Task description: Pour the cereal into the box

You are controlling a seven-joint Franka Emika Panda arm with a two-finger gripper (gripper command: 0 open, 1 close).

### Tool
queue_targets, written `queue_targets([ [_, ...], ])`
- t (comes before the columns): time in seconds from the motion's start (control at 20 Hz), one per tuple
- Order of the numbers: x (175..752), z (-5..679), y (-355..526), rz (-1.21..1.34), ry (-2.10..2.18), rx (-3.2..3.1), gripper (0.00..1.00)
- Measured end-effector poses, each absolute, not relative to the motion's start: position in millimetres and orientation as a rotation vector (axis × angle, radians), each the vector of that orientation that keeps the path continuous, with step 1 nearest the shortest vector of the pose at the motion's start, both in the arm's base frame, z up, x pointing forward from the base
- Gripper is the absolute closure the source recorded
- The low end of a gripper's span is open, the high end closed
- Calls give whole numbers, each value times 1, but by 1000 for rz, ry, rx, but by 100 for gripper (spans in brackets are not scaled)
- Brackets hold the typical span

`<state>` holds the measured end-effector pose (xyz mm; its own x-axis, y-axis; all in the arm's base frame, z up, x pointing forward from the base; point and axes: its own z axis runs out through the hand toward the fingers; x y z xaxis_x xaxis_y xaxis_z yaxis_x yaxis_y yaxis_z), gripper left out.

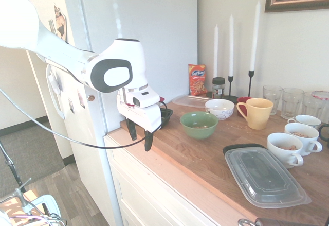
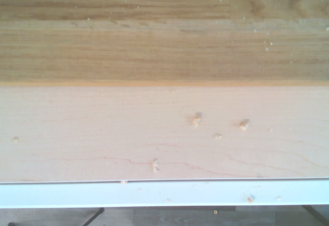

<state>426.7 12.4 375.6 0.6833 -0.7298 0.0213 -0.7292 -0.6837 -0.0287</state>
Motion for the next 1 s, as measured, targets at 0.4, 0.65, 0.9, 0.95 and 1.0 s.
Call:
queue_targets([
  [0.4,468,422,-14,-215,1275,-2854,0],
  [0.65,531,449,-54,-263,1356,-2813,0],
  [0.9,600,450,-87,-185,1395,-2726,0],
  [0.95,613,445,-91,-167,1399,-2716,0],
  [1.0,626,439,-93,-151,1404,-2709,0],
])
